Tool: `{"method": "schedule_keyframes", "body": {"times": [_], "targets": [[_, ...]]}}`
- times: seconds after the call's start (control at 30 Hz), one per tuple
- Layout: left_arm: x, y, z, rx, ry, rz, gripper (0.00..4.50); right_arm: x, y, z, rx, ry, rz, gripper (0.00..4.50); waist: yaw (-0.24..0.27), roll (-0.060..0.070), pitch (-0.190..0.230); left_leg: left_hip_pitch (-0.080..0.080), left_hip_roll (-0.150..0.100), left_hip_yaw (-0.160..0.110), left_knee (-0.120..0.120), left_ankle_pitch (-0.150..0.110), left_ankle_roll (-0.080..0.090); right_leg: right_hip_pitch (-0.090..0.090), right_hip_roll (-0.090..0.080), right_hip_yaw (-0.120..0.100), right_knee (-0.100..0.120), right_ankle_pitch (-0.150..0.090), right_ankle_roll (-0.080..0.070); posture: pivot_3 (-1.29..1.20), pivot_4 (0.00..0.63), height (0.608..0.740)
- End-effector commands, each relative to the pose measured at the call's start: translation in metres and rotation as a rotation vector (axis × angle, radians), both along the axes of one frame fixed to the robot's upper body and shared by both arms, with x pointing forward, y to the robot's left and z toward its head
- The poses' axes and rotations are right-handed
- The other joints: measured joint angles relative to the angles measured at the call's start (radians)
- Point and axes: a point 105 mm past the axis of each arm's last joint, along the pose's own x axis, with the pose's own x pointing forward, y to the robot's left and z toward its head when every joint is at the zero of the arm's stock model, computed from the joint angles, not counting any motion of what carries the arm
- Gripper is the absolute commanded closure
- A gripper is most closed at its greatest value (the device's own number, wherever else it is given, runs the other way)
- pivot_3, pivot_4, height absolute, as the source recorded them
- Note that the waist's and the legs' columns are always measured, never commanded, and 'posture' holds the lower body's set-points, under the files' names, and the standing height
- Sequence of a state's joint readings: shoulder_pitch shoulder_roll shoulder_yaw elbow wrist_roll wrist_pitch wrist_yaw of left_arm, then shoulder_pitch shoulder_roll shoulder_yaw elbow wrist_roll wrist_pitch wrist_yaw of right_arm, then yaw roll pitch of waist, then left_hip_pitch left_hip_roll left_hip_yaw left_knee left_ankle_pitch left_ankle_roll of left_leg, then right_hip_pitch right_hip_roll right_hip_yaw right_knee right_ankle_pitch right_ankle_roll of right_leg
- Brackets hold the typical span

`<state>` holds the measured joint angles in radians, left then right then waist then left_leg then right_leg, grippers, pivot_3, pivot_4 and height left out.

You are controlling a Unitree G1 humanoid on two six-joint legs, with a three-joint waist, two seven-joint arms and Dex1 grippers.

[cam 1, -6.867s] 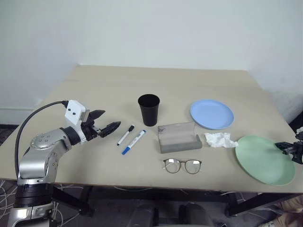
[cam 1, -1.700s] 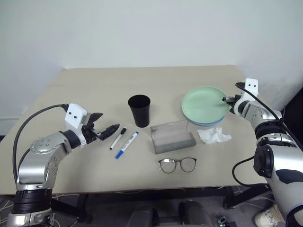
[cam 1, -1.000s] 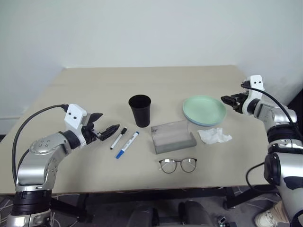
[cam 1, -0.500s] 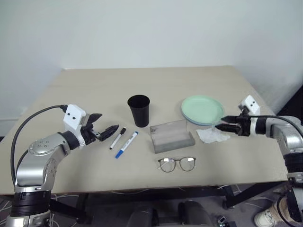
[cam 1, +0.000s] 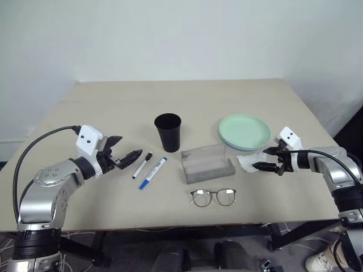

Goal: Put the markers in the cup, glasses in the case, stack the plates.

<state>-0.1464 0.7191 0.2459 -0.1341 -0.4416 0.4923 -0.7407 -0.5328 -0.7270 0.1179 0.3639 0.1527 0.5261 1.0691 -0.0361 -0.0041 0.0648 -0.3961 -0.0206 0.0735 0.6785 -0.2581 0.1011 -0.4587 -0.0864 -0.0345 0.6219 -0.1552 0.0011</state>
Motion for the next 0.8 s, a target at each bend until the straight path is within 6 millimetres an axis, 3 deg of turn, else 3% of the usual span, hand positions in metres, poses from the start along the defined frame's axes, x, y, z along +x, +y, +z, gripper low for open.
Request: {"method": "schedule_keyframes", "body": {"times": [0.03, 0.4, 0.5, 0.8], "targets": [[0.002, -0.001, 0.015, 0.013, -0.056, -0.006, 0.00, 0.005, 0.001, 0.002, -0.002, -0.038, -0.002, 0.03, 0.003, 0.000, 0.000, 0.000, 0.000, 0.000, 0.000, 0.000, 0.000, 0.000, 0.000, -0.001, 0.000, 0.000, 0.000, 0.00, 0.000, 0.738], [0.001, -0.001, 0.015, 0.015, -0.056, -0.011, 0.00, 0.008, 0.001, -0.009, -0.040, -0.039, 0.000, 0.03, 0.015, 0.000, 0.000, 0.000, 0.000, 0.000, 0.000, 0.000, 0.000, 0.000, 0.000, -0.003, 0.000, 0.000, 0.000, 0.00, 0.000, 0.738], [0.002, -0.001, 0.016, 0.014, -0.057, -0.011, 0.00, 0.008, 0.002, -0.011, -0.043, -0.034, 0.000, 0.57, 0.016, 0.000, 0.000, 0.000, 0.000, -0.001, 0.001, 0.000, 0.000, 0.001, 0.000, -0.003, 0.000, 0.000, 0.000, 0.00, 0.000, 0.738], [0.001, -0.001, 0.016, 0.018, -0.058, -0.014, 0.00, 0.003, 0.002, -0.015, -0.062, -0.011, 0.035, 3.71, 0.016, 0.000, 0.000, 0.000, 0.000, -0.001, 0.001, 0.000, 0.000, 0.001, 0.000, -0.004, 0.000, 0.000, 0.000, 0.00, 0.000, 0.738]]}}
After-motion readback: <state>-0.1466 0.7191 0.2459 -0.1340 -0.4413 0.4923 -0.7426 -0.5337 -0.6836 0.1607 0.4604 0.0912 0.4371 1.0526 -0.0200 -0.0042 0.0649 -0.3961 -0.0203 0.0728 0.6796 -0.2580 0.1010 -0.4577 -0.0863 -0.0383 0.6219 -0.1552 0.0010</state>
